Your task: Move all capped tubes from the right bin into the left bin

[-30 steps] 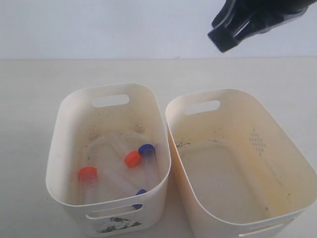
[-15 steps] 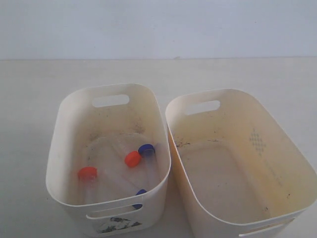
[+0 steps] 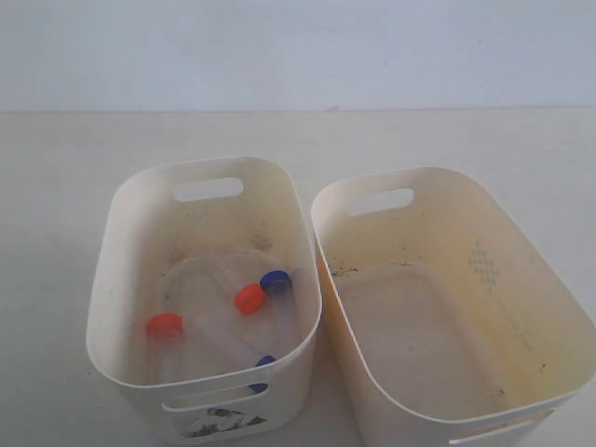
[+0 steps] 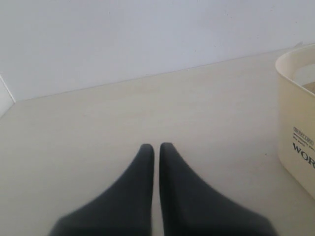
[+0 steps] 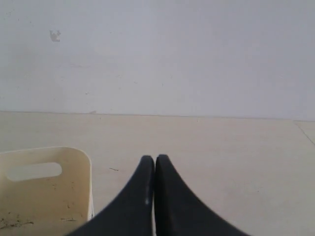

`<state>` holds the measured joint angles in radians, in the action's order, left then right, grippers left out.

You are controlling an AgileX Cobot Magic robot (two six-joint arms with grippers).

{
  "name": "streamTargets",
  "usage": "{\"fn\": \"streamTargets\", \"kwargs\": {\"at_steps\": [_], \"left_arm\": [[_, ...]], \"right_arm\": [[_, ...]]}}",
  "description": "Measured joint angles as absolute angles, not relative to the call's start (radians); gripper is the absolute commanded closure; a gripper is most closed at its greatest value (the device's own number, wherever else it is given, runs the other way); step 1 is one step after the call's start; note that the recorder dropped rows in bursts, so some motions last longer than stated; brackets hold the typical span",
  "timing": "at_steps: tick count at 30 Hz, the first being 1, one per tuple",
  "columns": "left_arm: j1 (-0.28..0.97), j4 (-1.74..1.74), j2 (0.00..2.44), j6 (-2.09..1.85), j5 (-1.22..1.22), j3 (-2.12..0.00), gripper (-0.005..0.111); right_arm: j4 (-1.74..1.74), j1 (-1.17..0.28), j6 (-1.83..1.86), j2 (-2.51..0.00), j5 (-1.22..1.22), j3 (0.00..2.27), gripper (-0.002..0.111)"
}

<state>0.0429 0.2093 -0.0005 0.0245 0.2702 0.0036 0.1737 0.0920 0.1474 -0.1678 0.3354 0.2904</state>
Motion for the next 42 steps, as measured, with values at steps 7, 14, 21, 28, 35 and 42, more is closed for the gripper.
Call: {"fn": "streamTargets", "kwargs": {"at_steps": [7,14,21,28,35,42], "left_arm": [[0.043,0.209,0.0,0.024,0.27,0.004,0.102],[0.043,0.209,0.0,0.024,0.27,0.004,0.102],[0.043,0.209,0.0,0.024,0.27,0.004,0.102],[0.043,0.209,0.0,0.024,0.27,0.004,0.102],[0.043,0.209,0.0,0.024,0.27,0.004,0.102],[0.043,0.209,0.0,0.024,0.27,0.004,0.102]], "right_arm": [[0.176,0.096,0.085,-0.081,0.292,0.138,0.108],[0.167,0.097,0.033,-0.006,0.257,0.007,0.108],[0.075,0.097,-0.038,-0.005,0.33,0.0,0.108],[0.059,0.051,-0.042,-0.005,0.331,0.0,0.108],[0.055,0.052,-0.044,-0.005,0.331,0.0,0.108],[0.055,0.051,-0.046,-0.005,0.331,0.0,0.108]]}}
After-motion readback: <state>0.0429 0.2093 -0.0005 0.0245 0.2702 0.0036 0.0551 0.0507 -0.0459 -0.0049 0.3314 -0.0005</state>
